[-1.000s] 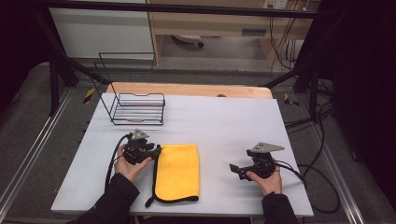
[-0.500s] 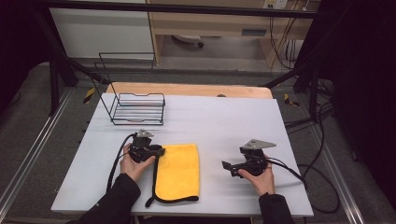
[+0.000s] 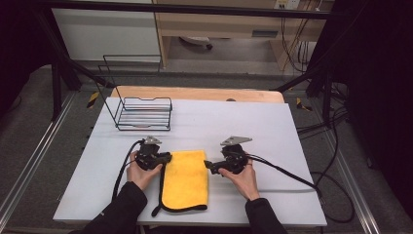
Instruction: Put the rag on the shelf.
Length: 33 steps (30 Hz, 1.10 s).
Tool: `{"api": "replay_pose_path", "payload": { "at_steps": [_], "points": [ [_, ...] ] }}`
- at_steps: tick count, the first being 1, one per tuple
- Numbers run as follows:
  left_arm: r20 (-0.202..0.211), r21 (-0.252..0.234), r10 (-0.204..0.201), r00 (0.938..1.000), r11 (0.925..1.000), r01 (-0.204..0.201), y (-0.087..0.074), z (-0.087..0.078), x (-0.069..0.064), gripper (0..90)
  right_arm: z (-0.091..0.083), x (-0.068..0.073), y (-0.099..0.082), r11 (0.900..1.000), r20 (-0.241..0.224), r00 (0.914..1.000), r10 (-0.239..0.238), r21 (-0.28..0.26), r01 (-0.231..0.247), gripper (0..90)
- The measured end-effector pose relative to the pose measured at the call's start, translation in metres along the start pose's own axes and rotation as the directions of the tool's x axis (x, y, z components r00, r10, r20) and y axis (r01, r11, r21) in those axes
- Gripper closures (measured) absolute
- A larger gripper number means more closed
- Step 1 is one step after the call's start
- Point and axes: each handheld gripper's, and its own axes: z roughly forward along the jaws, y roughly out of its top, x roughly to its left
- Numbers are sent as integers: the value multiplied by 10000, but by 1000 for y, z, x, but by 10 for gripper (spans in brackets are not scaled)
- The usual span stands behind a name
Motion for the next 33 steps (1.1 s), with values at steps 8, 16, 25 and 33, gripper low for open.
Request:
{"api": "replay_pose_path", "payload": {
  "at_steps": [8, 16, 25, 33],
  "points": [
    [6, 43, 156, 9999, 9999, -156, 0, 1, 0, 757, 33, 1, 9, 9990, -13, 9995, 322, 315, -322, 376],
    [30, 5, 371, 9993, 9993, -371, 0, 1, 0, 744, 44, -1, 6, 9953, -198, 9976, 666, 724, -650, 557],
    [114, 5, 184, 9998, 9998, -184, 0, 1, 1, 760, 46, 2, 8, 9871, -556, 9912, 1198, 1134, -1130, 743],
    [473, -272, -95, 9988, 9996, 108, 0, -3, 5, 795, 42, 3, 12, 9869, -638, 9908, 1194, 1170, -1114, 820]
  ]
}}
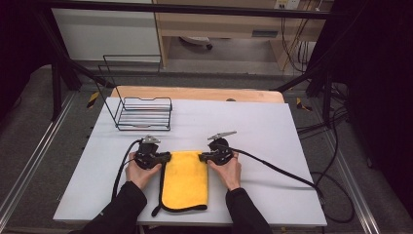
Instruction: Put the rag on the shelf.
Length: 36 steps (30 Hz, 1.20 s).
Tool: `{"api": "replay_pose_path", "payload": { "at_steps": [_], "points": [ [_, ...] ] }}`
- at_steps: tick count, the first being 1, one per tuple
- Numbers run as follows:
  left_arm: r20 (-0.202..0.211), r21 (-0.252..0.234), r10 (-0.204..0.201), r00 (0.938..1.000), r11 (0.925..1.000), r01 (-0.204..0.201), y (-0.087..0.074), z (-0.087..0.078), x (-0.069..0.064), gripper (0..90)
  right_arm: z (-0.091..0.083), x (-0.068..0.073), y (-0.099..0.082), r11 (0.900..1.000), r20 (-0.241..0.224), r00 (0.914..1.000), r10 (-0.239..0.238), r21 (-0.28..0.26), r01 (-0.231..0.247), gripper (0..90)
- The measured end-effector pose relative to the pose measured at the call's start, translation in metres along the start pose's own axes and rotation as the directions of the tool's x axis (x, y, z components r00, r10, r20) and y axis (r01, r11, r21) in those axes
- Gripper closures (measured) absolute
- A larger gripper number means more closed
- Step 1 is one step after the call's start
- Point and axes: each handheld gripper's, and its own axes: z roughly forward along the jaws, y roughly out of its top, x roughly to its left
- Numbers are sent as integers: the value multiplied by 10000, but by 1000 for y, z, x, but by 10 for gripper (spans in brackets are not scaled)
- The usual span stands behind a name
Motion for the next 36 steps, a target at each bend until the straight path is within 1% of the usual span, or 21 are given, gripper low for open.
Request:
{"api": "replay_pose_path", "payload": {
  "at_steps": [1, 3, 4, 7, 9, 14, 20, 21, 22, 25, 28, 33, 36],
  "points": [
    [27, -106, -28, 10000, 9999, 28, 0, -1, 0, 797, -3, 1, 0, 10000, 29, 10000, -51, -78, 51, 820],
    [52, -376, 77, 10000, 9993, -75, 1, -6, -2, 799, -8, 3, 1, 9994, 44, 9998, -192, -289, 194, 821],
    [59, -486, 154, 9999, 9987, -150, 2, -9, -4, 800, -10, 4, 1, 9993, 11, 9998, -179, -338, 179, 820],
    [92, -703, 256, 9996, 9972, -249, 3, -16, -6, 800, -20, 7, 2, 9966, -52, 9993, -360, -747, 355, 820],
    [121, -817, 312, 9994, 9962, -301, 4, -21, -8, 800, -25, 10, 2, 9949, -139, 9992, -380, -939, 366, 820],
    [153, -1226, 513, 9986, 9912, -490, 8, -33, -15, 800, -38, 15, 2, 9891, -243, 9982, -555, -1377, 517, 820],
    [58, -1600, 826, 9966, 9838, -806, 11, -46, -23, 800, -50, 21, 1, 9812, -267, 9967, -772, -1793, 712, 822],
    [125, -1647, 832, 9965, 9831, -800, 12, -48, -24, 800, -53, 22, 1, 9793, -279, 9966, -781, -1896, 714, 823],
    [120, -1764, 885, 9960, 9806, -850, 13, -51, -25, 800, -55, 23, 1, 9785, -272, 9967, -763, -1943, 696, 823],
    [29, -2017, 1049, 9945, 9741, -1021, 16, -59, -30, 800, -63, 24, 2, 9711, -268, 9958, -878, -2252, 795, 825],
    [30, -2336, 1102, 9939, 9665, -1064, 19, -65, -35, 800, -70, 27, 3, 9630, -192, 9949, -990, -2537, 909, 825],
    [41, -2761, 1205, 9927, 9543, -1147, 23, -77, -41, 801, -82, 34, 6, 9458, -21, 9919, -1267, -3017, 1202, 825],
    [12, -3021, 1296, 9916, 9453, -1232, 25, -84, -44, 801, -89, 38, 8, 9351, 71, 9903, -1390, -3281, 1336, 825]
  ]
}}
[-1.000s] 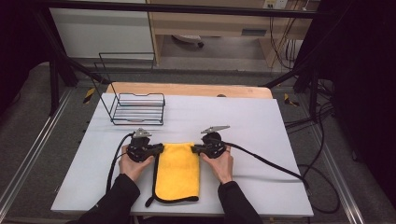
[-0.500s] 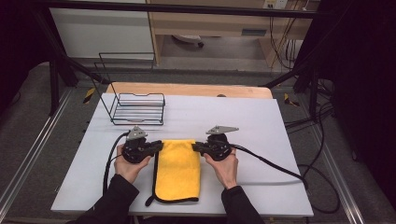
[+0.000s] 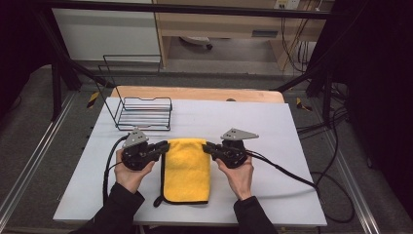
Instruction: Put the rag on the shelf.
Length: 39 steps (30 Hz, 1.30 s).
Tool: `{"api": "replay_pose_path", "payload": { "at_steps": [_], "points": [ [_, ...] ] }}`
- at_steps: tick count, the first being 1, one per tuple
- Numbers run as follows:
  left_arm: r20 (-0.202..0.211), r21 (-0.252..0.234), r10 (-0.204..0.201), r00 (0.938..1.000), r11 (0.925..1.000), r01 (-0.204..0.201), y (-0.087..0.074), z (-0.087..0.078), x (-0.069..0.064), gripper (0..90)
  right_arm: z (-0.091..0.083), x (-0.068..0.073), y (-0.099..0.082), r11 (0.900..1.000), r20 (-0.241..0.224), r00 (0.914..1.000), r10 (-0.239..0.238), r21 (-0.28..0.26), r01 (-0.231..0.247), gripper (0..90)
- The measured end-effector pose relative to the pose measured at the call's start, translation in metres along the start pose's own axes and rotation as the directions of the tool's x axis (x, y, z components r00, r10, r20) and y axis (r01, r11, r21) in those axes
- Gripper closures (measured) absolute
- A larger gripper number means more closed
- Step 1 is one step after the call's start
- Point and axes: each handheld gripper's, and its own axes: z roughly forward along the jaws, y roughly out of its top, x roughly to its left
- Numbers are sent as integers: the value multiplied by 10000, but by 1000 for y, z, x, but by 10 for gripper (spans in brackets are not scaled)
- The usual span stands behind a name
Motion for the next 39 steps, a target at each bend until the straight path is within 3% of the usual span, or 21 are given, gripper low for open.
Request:
{"api": "replay_pose_path", "payload": {
  "at_steps": [14, 24, 39],
  "points": [
    [-245, -1157, 452, 9987, 9921, -477, 21, -25, -10, 803, -19, 14, 23, 9907, 264, 9964, -806, -1077, 830, 830],
    [-471, -1876, 578, 9972, 9801, -656, 34, -39, -8, 804, -25, 25, 42, 9720, 527, 9883, -1432, -1805, 1505, 831],
    [-690, -2758, 473, 9965, 9590, -646, 46, -51, 1, 804, -25, 37, 59, 9457, 647, 9842, -1648, -2731, 1763, 832]
  ]
}}
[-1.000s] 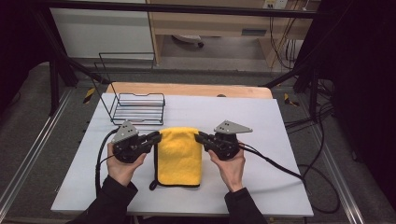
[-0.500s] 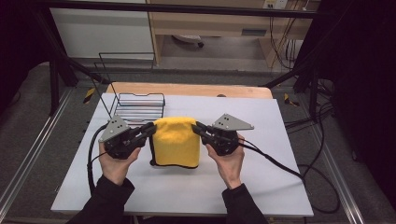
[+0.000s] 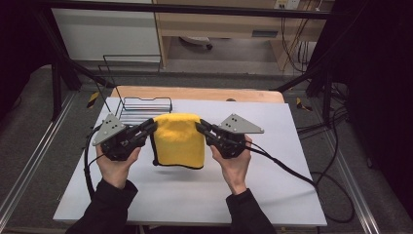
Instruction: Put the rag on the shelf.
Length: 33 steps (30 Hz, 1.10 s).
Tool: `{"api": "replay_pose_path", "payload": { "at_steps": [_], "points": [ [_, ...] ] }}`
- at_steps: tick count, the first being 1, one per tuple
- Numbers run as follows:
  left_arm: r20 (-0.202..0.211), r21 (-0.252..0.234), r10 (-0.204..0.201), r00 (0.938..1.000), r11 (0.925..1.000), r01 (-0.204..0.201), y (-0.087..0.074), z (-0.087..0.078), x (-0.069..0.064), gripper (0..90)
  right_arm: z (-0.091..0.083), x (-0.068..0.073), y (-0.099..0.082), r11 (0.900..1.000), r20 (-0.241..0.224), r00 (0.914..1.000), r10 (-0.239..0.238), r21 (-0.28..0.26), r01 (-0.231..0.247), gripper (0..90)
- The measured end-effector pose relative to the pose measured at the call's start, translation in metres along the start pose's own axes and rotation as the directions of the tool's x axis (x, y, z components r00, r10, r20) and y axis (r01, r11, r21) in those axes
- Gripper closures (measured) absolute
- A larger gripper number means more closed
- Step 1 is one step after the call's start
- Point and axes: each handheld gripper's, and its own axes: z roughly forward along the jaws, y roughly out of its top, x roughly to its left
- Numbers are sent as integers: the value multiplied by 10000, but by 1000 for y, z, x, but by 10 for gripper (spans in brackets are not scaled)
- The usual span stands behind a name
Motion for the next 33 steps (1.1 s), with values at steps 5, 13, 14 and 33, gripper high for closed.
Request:
{"api": "replay_pose_path", "payload": {
  "at_steps": [5, 13, 14, 33],
  "points": [
    [-92, -203, -28, 10000, 9998, 26, 5, -2, 6, 805, 3, 4, 7, 9997, 22, 9999, -145, -208, 145, 832],
    [-263, -447, -3, 9997, 9990, -9, 14, -7, 18, 805, 14, 9, 16, 9985, 70, 9996, -275, -477, 278, 833],
    [-290, -492, 43, 9996, 9988, -58, 15, -8, 20, 805, 16, 10, 17, 9982, 76, 9996, -270, -528, 274, 833],
    [-992, -979, 119, 9950, 9950, -217, 36, -24, 60, 806, 57, 25, 45, 9914, 96, 9975, -697, -1101, 704, 833]
  ]
}}
